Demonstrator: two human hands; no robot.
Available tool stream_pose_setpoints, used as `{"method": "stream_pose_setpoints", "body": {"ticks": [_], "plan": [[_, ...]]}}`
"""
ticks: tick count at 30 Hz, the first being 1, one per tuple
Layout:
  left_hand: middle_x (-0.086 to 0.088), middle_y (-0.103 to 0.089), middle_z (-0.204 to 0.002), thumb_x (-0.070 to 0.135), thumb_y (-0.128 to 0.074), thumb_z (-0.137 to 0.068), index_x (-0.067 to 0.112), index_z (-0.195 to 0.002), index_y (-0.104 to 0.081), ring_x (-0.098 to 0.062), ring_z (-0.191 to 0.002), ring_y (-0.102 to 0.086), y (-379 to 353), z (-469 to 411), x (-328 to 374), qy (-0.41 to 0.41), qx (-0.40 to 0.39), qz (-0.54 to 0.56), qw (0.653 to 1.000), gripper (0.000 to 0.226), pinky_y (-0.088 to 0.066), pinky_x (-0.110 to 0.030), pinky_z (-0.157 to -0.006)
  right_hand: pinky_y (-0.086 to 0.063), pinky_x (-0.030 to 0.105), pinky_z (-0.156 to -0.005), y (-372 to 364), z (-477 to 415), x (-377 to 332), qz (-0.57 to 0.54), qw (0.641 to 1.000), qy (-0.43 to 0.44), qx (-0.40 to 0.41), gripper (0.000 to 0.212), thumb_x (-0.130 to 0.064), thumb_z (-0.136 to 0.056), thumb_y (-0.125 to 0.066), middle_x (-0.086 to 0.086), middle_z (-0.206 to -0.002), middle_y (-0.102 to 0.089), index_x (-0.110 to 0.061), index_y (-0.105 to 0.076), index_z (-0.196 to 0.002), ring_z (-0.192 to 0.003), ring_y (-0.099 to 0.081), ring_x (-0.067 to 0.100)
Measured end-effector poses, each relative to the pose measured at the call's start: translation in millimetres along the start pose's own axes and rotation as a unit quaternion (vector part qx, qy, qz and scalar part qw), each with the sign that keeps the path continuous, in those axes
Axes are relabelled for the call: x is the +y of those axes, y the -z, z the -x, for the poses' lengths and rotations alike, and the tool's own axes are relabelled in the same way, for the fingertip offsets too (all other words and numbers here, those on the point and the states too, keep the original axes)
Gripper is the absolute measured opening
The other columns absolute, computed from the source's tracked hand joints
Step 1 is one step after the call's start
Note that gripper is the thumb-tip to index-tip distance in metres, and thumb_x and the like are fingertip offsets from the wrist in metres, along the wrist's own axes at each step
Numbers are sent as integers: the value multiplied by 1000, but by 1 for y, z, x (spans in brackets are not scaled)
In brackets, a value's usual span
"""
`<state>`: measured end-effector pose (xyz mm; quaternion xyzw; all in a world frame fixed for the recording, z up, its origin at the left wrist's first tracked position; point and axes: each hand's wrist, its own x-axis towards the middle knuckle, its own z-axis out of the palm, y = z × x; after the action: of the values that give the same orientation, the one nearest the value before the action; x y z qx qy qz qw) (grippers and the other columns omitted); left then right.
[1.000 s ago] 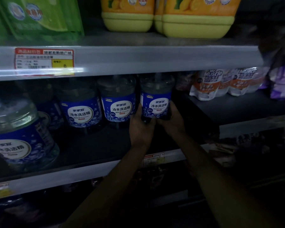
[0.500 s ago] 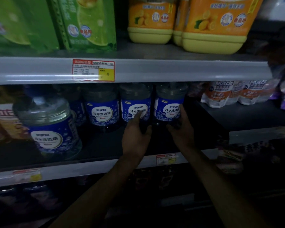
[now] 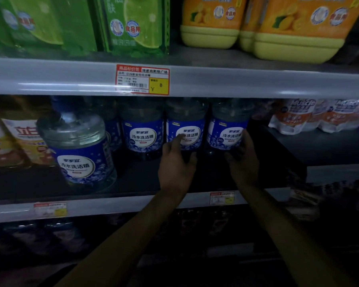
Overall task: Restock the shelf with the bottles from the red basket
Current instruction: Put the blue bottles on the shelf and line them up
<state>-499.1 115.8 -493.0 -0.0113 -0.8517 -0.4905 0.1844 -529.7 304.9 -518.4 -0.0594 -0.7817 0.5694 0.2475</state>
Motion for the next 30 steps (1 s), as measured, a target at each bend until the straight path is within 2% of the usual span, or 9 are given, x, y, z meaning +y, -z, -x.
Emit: {"method": "stream_pose_setpoints", "body": {"ticks": [2, 5, 10, 14, 15, 18, 21, 26, 30], "plan": [[-4, -42, -152, 27, -71, -96, 26, -152, -43, -22, -132, -52, 1, 0, -1, 5, 1, 9, 1000, 62, -44, -26, -92, -55, 34, -99, -1, -2, 0, -10, 1000, -1, 23, 86, -1, -82, -78, -4, -141, -60, -28, -39, -154, -123, -61, 15], [-3, -41, -153, 26, -72, -96, 24, -153, -40, -19, -131, -52, 3, -1, 0, 17, 3, 20, 1000, 65, -41, -24, -92, -46, 8, -86, -6, -2, -4, -3, 999, 7, 36, 82, -8, -79, -84, -8, -134, -61, -21, -45, -149, -120, -59, 11], [-3, -41, -155, 24, -73, -96, 23, -156, -35, -18, -133, -50, 3, -2, -1, 45, 3, 49, 998, 71, -39, -22, -95, -46, 15, -91, -14, -4, -5, -22, 998, -20, 50, 88, -11, -74, -88, -4, -135, -61, -18, -44, -150, -118, -54, 6], [-5, -41, -156, 25, -73, -95, 22, -158, -32, -22, -137, -48, 0, -5, -5, 60, 6, 56, 997, 75, -43, -29, -99, -39, -5, -76, -18, -5, -1, -2, 998, -8, 69, 90, -10, -72, -89, -11, -125, -58, -15, -45, -151, -113, -53, 1], [-5, -41, -156, 24, -73, -95, 22, -158, -31, -22, -137, -48, -2, -6, -6, 62, 8, 58, 996, 76, -43, -30, -101, -40, -4, -79, -18, -5, -1, 2, 997, -6, 74, 91, -10, -73, -89, -12, -126, -58, -15, -45, -152, -112, -52, 0], [-6, -42, -155, 24, -74, -95, 21, -158, -31, -22, -137, -48, -4, -9, -9, 69, 21, 58, 996, 77, -42, -28, -100, -48, 17, -93, -20, -7, -1, 18, 996, -14, 87, 90, -18, -75, -89, -3, -138, -63, -21, -44, -153, -119, -56, 7], [-7, -45, -152, 25, -74, -94, 21, -157, -33, -24, -136, -50, -8, -13, -11, 71, 38, 52, 995, 75, -45, -34, -104, -37, 1, -80, -22, -9, -1, 27, 996, -24, 85, 89, -17, -76, -87, -2, -140, -62, -23, -44, -153, -116, -50, 0], [-6, -45, -153, 32, -73, -94, 23, -157, -33, -27, -134, -53, -10, -15, -9, 89, 53, 33, 994, 75, -48, -42, -104, -43, 16, -88, -23, -9, -2, 40, 995, -25, 82, 90, -19, -75, -88, -1, -136, -65, -24, -44, -153, -114, -55, 3], [-6, -44, -155, 33, -73, -95, 24, -157, -33, -27, -134, -54, -11, -14, -6, 99, 59, 30, 993, 75, -48, -44, -104, -37, -2, -75, -25, -10, -4, 53, 996, -30, 71, 88, -19, -75, -89, 0, -135, -66, -22, -46, -152, -112, -59, 5]]}}
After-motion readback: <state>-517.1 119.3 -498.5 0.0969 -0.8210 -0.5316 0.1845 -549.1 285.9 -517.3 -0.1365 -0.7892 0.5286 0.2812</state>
